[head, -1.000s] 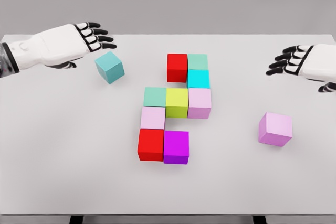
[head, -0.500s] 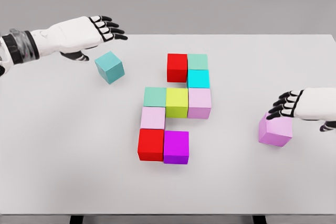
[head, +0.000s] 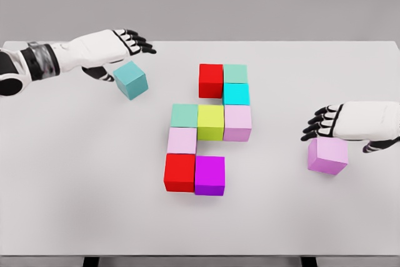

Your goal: Assemble the squares on the desktop into the number 2

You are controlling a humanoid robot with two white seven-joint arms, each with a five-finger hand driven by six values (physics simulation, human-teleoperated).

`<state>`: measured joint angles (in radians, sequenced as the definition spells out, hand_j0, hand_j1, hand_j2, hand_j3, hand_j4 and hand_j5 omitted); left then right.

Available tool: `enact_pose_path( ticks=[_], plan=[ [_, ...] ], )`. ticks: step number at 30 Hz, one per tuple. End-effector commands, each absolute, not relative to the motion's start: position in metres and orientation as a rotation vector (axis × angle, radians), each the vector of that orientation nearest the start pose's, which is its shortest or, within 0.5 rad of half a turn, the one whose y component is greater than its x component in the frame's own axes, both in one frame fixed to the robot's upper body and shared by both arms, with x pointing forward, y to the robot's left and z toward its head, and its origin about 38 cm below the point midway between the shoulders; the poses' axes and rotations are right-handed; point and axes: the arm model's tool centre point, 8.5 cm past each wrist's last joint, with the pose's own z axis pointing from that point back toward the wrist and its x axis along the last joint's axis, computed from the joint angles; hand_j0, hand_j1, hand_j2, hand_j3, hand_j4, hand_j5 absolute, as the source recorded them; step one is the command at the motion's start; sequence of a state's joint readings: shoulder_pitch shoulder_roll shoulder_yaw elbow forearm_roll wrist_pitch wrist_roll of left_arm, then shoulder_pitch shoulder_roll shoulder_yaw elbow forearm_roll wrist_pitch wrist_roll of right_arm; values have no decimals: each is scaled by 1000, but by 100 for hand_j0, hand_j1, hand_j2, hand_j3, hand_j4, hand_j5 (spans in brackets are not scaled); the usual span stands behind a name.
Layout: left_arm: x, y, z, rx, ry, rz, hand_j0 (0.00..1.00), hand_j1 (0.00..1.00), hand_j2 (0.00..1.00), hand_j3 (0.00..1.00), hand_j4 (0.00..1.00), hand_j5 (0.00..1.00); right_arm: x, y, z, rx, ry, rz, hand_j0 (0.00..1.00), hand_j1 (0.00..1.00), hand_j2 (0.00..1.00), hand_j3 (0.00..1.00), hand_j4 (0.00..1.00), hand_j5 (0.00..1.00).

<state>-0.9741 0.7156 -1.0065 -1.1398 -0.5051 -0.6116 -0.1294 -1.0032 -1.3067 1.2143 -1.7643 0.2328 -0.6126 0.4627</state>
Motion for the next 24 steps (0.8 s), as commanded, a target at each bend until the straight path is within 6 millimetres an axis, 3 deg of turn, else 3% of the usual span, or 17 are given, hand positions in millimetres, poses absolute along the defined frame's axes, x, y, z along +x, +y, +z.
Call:
enact_pose_path(
  ticks=[1, 12, 18, 24],
  plan=[
    [499, 272, 217, -771, 2094, 2856, 100, 100, 100, 100, 100, 100, 353, -340, 249, 387, 1472, -3246, 100, 100, 100, 100, 100, 100],
    [504, 291, 199, -804, 2015, 2971, 100, 100, 100, 100, 100, 100, 353, -329, 229, 367, 1342, -3240, 99, 99, 99, 99, 99, 99],
    [509, 296, 200, -835, 1994, 2994, 100, 100, 100, 100, 100, 100, 354, -324, 220, 345, 1316, -3238, 99, 99, 99, 99, 99, 99],
    [514, 290, 197, -826, 1990, 3001, 100, 100, 100, 100, 100, 100, 362, -329, 209, 353, 1287, -3271, 99, 99, 99, 99, 99, 99]
  ],
)
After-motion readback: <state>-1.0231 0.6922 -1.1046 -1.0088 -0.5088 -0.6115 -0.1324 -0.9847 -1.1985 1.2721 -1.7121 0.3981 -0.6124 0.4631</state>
